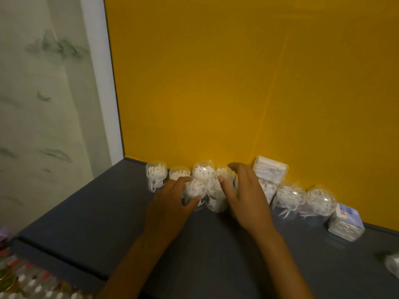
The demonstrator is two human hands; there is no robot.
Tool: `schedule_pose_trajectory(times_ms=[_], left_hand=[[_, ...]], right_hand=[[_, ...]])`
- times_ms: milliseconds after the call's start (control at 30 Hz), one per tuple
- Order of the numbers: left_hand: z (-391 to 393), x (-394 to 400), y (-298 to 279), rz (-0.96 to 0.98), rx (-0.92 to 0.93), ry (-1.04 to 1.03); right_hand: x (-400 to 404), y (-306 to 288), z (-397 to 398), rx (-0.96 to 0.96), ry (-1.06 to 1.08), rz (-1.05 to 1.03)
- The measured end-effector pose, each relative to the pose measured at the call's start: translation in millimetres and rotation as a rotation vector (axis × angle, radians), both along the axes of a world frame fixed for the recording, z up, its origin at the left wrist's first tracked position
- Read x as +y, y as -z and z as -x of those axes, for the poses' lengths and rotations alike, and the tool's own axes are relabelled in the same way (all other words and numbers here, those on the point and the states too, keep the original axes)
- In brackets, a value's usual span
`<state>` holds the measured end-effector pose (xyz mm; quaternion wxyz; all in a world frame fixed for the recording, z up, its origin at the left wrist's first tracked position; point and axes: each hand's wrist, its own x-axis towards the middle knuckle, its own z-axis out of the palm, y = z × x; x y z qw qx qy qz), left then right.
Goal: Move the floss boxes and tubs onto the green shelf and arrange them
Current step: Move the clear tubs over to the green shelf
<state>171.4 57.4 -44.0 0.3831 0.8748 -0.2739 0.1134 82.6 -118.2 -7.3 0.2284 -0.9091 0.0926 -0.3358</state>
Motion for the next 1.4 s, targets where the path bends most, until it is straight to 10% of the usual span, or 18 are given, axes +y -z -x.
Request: schedule_pose_trajectory(times_ms=[500,967,1400], left_hand=[[5,-4,9,0.381,0.052,0.095],[6,10,-13,0.932,0.490,0.266],[14,17,-20,0.937,0.414,0.247]], right_hand=[[-8,9,5,-0.014,0.000,-0.071],[-2,10,2,0.134,-0.004,0.169],[8,5,8,0.061,-0.087,0.128]])
